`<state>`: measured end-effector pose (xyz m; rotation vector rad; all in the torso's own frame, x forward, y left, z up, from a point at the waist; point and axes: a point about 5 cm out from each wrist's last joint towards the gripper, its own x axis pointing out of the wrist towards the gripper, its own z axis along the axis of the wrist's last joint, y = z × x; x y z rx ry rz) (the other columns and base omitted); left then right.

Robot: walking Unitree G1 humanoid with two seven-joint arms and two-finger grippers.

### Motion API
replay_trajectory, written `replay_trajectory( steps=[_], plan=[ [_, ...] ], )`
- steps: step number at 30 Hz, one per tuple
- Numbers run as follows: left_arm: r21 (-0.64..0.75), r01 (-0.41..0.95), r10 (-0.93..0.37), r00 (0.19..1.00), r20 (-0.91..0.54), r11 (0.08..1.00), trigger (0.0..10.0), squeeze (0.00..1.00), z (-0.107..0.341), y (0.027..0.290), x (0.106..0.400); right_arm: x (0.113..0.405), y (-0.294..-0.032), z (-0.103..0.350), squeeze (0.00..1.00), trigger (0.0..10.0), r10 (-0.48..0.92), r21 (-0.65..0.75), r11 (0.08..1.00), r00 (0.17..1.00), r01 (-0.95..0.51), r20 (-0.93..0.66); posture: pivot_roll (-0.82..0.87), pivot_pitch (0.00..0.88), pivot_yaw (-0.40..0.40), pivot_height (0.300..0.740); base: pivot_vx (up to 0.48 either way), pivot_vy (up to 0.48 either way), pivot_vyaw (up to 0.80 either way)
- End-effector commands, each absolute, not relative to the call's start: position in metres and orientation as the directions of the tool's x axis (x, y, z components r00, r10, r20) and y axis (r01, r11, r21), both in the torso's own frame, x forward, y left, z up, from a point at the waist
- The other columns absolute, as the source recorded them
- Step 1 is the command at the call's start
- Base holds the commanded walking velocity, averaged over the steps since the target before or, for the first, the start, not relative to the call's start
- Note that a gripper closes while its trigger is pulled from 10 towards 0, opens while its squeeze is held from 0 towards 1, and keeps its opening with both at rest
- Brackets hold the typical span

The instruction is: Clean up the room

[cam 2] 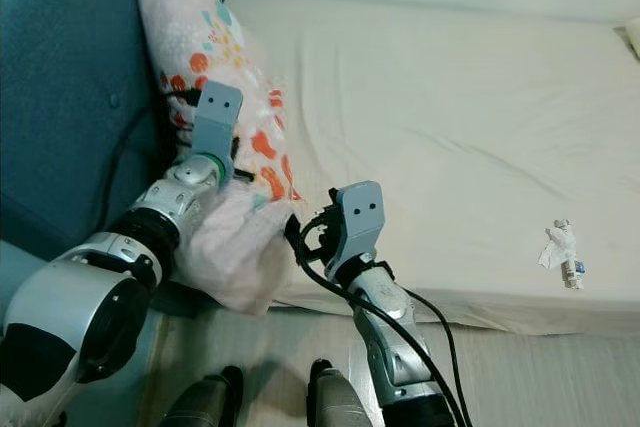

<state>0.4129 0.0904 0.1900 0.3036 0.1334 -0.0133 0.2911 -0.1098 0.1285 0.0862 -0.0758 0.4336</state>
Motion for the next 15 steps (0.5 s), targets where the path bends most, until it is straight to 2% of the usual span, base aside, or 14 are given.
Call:
replay_trajectory(
  steps=[1,4,7,9,10,15],
  plan=[
    [0.339,0.003,0.017,0.998,-0.057,0.941,10.0,0.0,0.199,0.088,0.414,0.29,-0.11,0.123,0.0,10.0,0.411,0.07,0.907,0.908,-0.416,0.077,0.02,0.227,0.073,0.74,0.0,0.0,0.0],
    [0.368,-0.03,0.022,0.999,0.024,0.929,10.0,0.0,0.212,0.088,0.416,0.291,-0.109,0.124,0.0,10.0,0.414,0.069,0.905,0.907,-0.419,0.08,0.02,0.22,0.07,0.74,0.0,0.0,0.0],
    [0.551,-0.033,-0.114,0.967,0.23,0.834,10.0,0.0,0.241,0.067,0.414,0.294,-0.109,0.127,0.0,10.0,0.417,0.068,0.904,0.904,-0.423,0.092,0.01,0.213,0.069,0.74,0.0,0.0,0.0],
    [0.588,-0.026,-0.154,0.955,0.254,0.809,10.0,0.0,0.244,0.061,0.413,0.294,-0.109,0.128,0.0,10.0,0.417,0.068,0.903,0.904,-0.423,0.094,0.01,0.213,0.069,0.74,0.0,0.0,0.0],
    [0.665,-0.039,-0.223,0.926,0.304,0.746,10.0,0.0,0.253,0.05,0.41,0.294,-0.11,0.128,0.0,10.0,0.414,0.067,0.905,0.905,-0.421,0.097,0.01,0.212,0.071,0.74,0.0,0.0,0.0],
    [0.747,-0.077,-0.266,0.906,0.329,0.661,10.0,0.0,0.259,0.042,0.409,0.293,-0.113,0.128,0.0,10.0,0.403,0.066,0.91,0.91,-0.41,0.098,0.0,0.211,0.074,0.74,0.0,0.0,0.0]
  ],
)
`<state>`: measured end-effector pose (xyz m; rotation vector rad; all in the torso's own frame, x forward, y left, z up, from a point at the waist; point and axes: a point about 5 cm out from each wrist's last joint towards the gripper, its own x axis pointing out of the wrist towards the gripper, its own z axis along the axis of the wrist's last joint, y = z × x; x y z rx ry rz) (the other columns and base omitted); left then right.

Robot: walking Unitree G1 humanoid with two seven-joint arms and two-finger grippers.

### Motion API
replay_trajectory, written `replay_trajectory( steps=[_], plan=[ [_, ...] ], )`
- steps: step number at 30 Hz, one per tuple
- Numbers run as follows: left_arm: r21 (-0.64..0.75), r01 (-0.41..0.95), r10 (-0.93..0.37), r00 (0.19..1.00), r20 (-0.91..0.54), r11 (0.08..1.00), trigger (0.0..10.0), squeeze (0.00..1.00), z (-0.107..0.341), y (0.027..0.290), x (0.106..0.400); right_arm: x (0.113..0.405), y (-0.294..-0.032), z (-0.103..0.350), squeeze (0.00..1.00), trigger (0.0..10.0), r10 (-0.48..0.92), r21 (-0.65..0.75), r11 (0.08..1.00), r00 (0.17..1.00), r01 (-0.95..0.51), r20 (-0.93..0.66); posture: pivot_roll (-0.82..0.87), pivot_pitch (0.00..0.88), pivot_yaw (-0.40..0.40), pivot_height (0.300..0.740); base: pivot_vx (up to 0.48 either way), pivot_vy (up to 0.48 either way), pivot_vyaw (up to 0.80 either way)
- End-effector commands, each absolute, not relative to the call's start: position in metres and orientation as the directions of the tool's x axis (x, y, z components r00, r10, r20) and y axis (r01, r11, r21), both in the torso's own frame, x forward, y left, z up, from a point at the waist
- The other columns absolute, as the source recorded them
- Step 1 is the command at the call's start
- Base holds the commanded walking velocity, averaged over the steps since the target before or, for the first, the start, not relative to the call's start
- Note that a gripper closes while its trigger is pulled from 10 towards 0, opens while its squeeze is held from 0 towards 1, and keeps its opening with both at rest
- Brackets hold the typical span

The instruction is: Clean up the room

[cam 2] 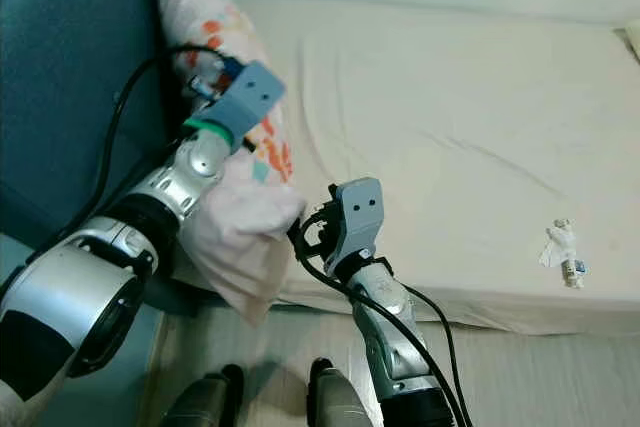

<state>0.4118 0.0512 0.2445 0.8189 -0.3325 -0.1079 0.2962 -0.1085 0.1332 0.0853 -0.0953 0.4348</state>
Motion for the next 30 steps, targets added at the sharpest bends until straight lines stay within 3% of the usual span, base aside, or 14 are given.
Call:
replay_trajectory(
  steps=[1,7,11,13,15,17,19,23,30],
  plan=[
    [0.757,-0.04,-0.262,0.925,0.274,0.652,10.0,0.0,0.255,0.042,0.411,0.292,-0.113,0.127,0.0,10.0,0.401,0.066,0.911,0.911,-0.408,0.097,0.0,0.213,0.078,0.74,0.0,0.0,0.0],
    [0.78,0.109,-0.259,0.963,0.07,0.617,10.0,0.0,0.225,0.046,0.412,0.291,-0.113,0.126,0.0,10.0,0.396,0.07,0.913,0.913,-0.403,0.095,-0.01,0.218,0.082,0.74,0.0,0.0,0.0],
    [0.748,0.12,-0.243,0.968,0.057,0.652,10.0,0.0,0.218,0.051,0.411,0.291,-0.113,0.126,0.0,10.0,0.394,0.071,0.913,0.914,-0.401,0.095,-0.01,0.221,0.082,0.74,0.0,0.0,0.0],
    [0.636,0.152,-0.303,0.943,0.135,0.756,10.0,0.0,0.233,0.042,0.409,0.29,-0.113,0.124,0.0,10.0,0.393,0.072,0.914,0.915,-0.4,0.091,0.0,0.223,0.08,0.74,0.0,0.0,0.0],
    [0.636,0.152,-0.303,0.943,0.135,0.756,10.0,0.0,0.233,0.042,0.409,0.29,-0.113,0.124,0.0,10.0,0.393,0.072,0.914,0.915,-0.4,0.091,0.0,0.223,0.08,0.74,0.0,0.0,0.0],
    [0.505,0.206,-0.362,0.903,0.233,0.838,10.0,0.0,0.257,0.029,0.406,0.29,-0.113,0.124,0.0,10.0,0.396,0.072,0.913,0.914,-0.402,0.088,0.0,0.224,0.074,0.74,0.0,0.0,0.0],
    [0.445,0.246,-0.392,0.878,0.274,0.861,10.0,0.0,0.27,0.021,0.404,0.291,-0.112,0.124,0.0,10.0,0.398,0.072,0.912,0.913,-0.404,0.087,0.0,0.224,0.074,0.74,0.0,0.0,0.0],
    [0.301,0.399,-0.491,0.793,0.361,0.866,10.0,0.0,0.302,-0.002,0.394,0.292,-0.111,0.125,0.0,10.0,0.401,0.073,0.91,0.912,-0.408,0.09,0.0,0.222,0.073,0.74,0.0,0.0,0.0],
    [0.176,0.499,-0.518,0.718,0.464,0.849,10.0,0.0,0.332,-0.022,0.381,0.291,-0.111,0.124,0.0,10.0,0.401,0.074,0.91,0.912,-0.408,0.088,0.0,0.221,0.075,0.74,0.0,0.0,0.0]
  ],
)
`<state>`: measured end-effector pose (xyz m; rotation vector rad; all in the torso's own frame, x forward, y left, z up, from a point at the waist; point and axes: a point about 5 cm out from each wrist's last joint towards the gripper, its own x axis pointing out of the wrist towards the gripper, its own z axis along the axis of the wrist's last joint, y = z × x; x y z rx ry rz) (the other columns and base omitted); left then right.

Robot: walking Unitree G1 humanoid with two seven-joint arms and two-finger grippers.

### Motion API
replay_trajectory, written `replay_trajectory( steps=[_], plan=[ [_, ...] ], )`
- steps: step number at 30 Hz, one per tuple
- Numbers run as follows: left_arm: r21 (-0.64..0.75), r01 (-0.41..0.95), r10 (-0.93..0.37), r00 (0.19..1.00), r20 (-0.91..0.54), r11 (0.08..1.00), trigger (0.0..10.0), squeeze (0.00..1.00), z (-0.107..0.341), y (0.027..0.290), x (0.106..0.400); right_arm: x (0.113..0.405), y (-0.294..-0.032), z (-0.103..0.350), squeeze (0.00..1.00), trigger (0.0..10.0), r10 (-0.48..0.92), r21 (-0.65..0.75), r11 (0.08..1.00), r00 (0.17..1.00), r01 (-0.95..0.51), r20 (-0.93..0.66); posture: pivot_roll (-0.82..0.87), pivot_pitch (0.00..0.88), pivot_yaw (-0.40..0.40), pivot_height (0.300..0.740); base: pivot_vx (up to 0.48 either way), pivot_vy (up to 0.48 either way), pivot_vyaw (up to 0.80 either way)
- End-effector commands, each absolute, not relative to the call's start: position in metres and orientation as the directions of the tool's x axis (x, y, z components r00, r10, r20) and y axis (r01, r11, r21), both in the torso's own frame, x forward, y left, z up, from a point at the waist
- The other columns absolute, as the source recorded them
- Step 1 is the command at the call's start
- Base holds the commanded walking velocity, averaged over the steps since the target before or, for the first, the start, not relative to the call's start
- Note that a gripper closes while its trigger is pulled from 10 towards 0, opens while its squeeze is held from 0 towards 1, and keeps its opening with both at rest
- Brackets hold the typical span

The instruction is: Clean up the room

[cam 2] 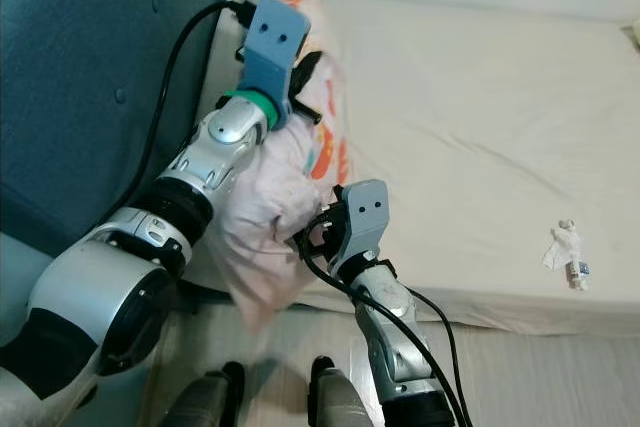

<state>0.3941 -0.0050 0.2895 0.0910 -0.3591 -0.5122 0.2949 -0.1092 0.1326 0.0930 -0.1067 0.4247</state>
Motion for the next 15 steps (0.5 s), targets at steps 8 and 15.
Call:
replay_trajectory(
  steps=[8,15],
  plan=[
    [0.1,0.342,-0.355,0.868,0.346,0.934,10.0,0.0,0.317,-0.02,0.392,0.289,-0.111,0.123,0.0,10.0,0.396,0.076,0.912,0.914,-0.402,0.089,-0.02,0.226,0.086,0.74,0.0,0.0,0.0],
    [0.097,0.186,-0.179,0.981,-0.078,0.978,10.0,0.0,0.234,0.0,0.402,0.286,-0.109,0.12,0.0,10.0,0.393,0.083,0.913,0.916,-0.399,0.084,-0.02,0.234,0.096,0.74,0.0,0.0,0.0]
  ],
)
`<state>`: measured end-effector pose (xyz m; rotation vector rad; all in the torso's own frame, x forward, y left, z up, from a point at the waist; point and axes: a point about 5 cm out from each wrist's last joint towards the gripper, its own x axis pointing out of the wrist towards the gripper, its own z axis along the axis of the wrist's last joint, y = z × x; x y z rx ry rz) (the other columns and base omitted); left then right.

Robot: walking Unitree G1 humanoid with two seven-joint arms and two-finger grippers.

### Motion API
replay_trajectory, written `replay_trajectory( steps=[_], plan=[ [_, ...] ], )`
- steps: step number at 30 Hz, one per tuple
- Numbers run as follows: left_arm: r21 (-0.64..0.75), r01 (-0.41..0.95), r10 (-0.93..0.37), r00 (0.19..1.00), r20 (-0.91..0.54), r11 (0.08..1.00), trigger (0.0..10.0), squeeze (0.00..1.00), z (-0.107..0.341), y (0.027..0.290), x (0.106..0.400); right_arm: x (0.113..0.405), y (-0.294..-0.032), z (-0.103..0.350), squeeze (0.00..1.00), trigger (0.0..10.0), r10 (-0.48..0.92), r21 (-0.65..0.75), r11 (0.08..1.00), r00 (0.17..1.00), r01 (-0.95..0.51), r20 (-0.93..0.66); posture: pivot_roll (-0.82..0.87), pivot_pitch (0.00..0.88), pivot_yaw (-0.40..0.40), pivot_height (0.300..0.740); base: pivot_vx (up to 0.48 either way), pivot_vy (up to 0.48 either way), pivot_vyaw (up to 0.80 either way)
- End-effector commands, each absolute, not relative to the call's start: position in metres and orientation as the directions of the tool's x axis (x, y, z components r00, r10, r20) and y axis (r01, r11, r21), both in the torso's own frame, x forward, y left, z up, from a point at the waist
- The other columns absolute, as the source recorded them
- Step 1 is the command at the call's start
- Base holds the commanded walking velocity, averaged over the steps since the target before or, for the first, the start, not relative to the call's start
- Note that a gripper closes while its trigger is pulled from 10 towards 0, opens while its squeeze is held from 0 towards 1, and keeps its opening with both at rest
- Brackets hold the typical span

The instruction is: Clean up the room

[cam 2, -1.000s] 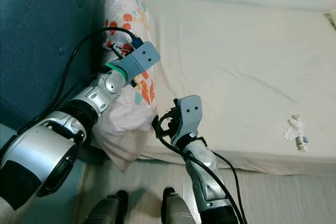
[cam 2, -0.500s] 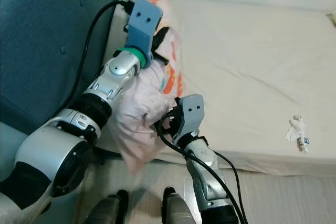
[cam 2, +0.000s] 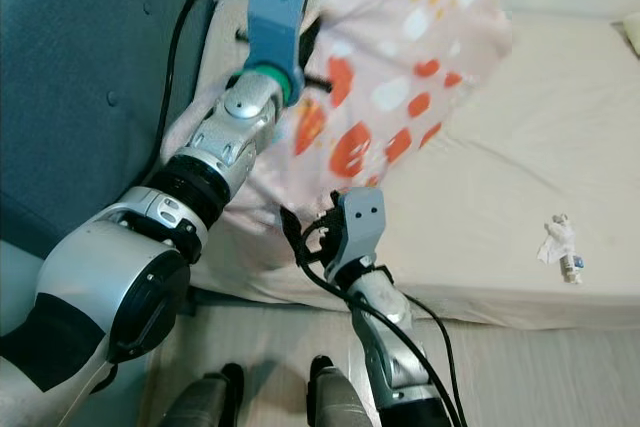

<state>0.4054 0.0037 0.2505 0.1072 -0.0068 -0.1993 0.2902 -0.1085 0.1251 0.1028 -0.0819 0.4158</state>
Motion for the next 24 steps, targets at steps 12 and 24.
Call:
replay_trajectory(
  steps=[12,24],
  plan=[
    [0.077,-0.077,0.094,0.968,-0.234,0.994,10.0,0.0,0.189,0.052,0.405,0.284,-0.109,0.119,0.0,10.0,0.381,0.09,0.917,0.921,-0.388,0.083,-0.02,0.241,0.104,0.74,0.0,0.0,0.0],
    [0.041,-0.368,0.37,0.918,-0.143,0.929,10.0,0.0,0.219,0.113,0.418,0.284,-0.107,0.12,0.0,10.0,0.382,0.093,0.916,0.92,-0.39,0.086,-0.02,0.236,0.107,0.74,0.0,0.0,0.0]
  ],
)
